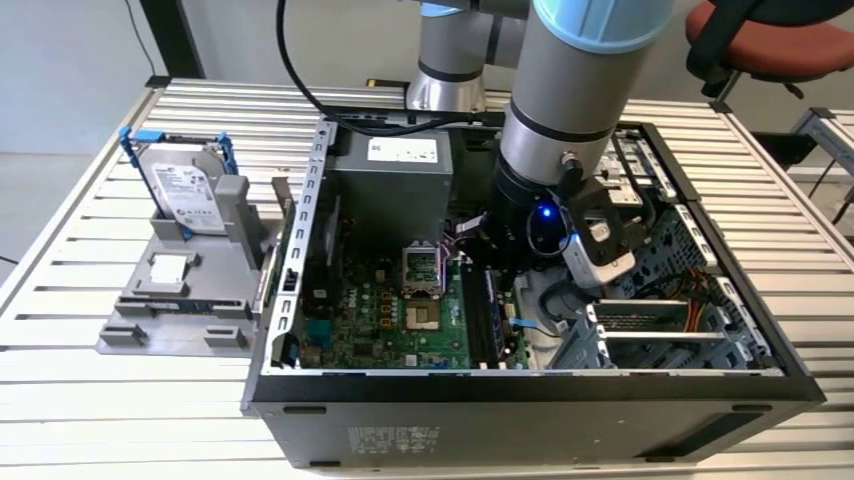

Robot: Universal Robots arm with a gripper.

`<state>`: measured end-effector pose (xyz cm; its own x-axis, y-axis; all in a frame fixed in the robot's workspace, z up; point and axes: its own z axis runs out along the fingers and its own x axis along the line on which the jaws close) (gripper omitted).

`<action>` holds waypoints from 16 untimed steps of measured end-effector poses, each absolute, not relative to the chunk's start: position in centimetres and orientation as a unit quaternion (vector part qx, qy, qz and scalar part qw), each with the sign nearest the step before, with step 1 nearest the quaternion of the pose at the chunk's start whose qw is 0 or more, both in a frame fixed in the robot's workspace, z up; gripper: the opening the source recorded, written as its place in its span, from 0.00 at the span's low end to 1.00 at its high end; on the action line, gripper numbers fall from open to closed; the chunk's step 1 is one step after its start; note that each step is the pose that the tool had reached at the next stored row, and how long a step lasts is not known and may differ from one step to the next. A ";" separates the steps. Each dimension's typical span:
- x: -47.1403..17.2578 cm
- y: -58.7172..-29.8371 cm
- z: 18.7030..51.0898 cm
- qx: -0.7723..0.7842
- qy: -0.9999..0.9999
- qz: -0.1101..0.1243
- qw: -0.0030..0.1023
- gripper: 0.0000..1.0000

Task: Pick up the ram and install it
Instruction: 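Insert the ram into the slot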

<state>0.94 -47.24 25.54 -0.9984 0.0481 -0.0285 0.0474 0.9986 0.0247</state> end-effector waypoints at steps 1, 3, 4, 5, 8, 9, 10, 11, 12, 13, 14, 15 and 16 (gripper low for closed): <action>0.9 -47.2 25.5 0.024 1.000 0.012 0.015 0.00; 0.9 -47.2 25.5 0.024 1.000 0.012 0.015 0.00; 0.9 -47.2 25.5 0.024 1.000 0.012 0.014 0.00; 0.9 -47.2 25.5 0.022 1.000 0.012 0.014 0.00; 0.9 -47.3 25.6 0.009 1.000 0.012 0.014 0.00; 0.9 -47.2 25.6 0.003 1.000 0.012 0.014 0.00; 0.9 -47.2 25.6 -0.005 1.000 0.013 0.014 0.00; 0.9 -47.2 25.6 -0.013 1.000 0.013 0.014 0.00; 0.9 -47.2 25.6 -0.020 1.000 0.013 0.014 0.00; 0.9 -47.2 25.6 -0.027 0.999 0.013 0.014 0.00; 0.9 -47.2 25.6 -0.034 0.999 0.013 0.014 0.00; 0.9 -47.2 25.6 -0.040 0.999 0.013 0.014 0.00; 0.9 -47.2 25.6 -0.046 0.999 0.013 0.014 0.00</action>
<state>0.94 -47.25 25.59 -0.9954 -0.0913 -0.0285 -0.0920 0.9954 0.0249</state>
